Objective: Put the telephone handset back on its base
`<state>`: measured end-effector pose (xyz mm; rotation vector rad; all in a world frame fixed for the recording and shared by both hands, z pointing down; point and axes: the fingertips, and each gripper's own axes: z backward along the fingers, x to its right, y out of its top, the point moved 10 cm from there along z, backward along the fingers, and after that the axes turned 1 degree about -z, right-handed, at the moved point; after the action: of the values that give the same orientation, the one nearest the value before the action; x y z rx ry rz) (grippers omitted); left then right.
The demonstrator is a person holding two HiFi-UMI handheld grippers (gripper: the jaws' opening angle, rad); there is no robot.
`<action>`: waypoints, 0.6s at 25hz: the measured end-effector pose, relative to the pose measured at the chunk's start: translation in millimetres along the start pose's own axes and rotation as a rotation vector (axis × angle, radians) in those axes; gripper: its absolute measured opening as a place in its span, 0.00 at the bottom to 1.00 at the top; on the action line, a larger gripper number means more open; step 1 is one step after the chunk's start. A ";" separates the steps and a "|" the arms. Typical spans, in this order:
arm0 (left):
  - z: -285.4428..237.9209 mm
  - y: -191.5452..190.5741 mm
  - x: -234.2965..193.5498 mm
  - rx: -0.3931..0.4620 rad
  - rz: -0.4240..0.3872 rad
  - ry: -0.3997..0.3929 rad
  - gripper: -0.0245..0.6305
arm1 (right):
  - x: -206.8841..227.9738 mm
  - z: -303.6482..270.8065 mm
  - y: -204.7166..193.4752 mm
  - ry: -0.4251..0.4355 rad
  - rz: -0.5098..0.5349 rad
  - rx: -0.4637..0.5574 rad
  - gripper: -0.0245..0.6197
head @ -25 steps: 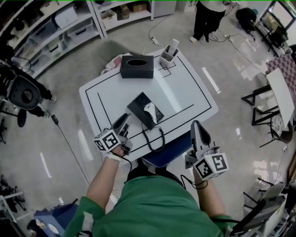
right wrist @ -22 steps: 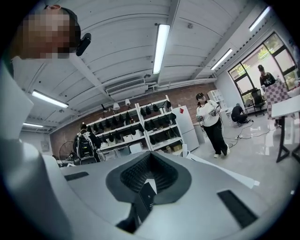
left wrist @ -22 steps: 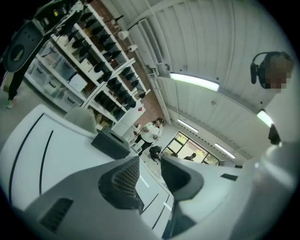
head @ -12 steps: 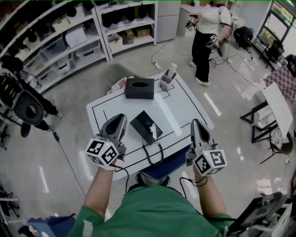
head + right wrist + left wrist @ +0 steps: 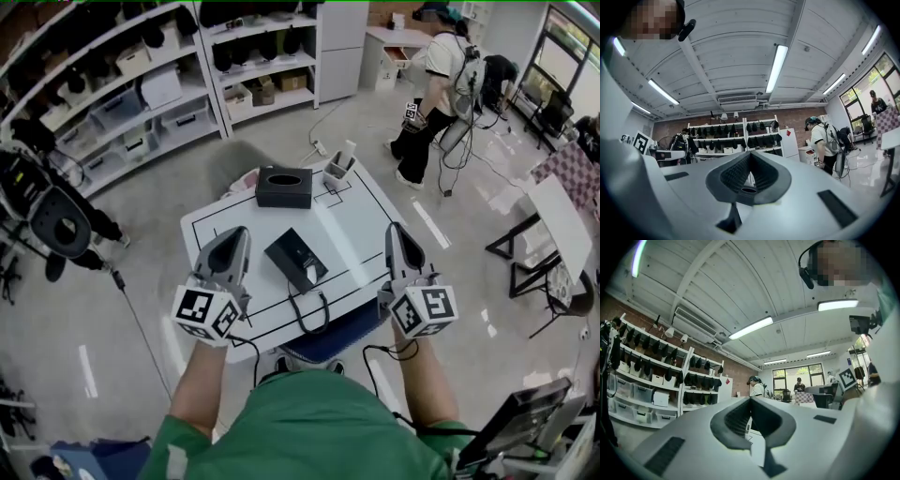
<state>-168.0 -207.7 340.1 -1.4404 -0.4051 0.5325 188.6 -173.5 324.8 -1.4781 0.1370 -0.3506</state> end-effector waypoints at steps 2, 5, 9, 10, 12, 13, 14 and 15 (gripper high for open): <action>3.6 5.0 2.9 0.011 -0.024 0.000 0.07 | -2.4 0.9 3.9 0.002 0.023 0.010 0.07; 7.0 9.0 6.5 0.026 -0.045 -0.004 0.07 | -5.6 2.0 6.4 0.004 0.043 0.021 0.07; 7.7 11.5 11.3 0.036 -0.061 -0.016 0.07 | -6.9 4.3 8.9 0.006 0.059 0.026 0.07; 7.2 12.0 12.4 0.039 -0.066 -0.018 0.07 | -6.6 4.7 9.5 0.007 0.063 0.029 0.07; 6.1 11.8 13.3 0.041 -0.072 -0.021 0.07 | -6.0 4.4 10.0 0.012 0.070 0.034 0.07; 5.6 11.3 13.4 0.042 -0.071 -0.020 0.07 | -5.9 4.1 10.1 0.012 0.071 0.034 0.07; 5.2 10.8 13.5 0.042 -0.070 -0.020 0.07 | -5.9 3.9 10.3 0.011 0.072 0.033 0.07; 4.7 10.6 13.5 0.042 -0.070 -0.020 0.07 | -6.0 3.7 10.6 0.010 0.072 0.031 0.07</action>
<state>-160.6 -195.6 329.2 -1.3762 -0.4557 0.4969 185.7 -167.5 313.9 -1.4369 0.1918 -0.3003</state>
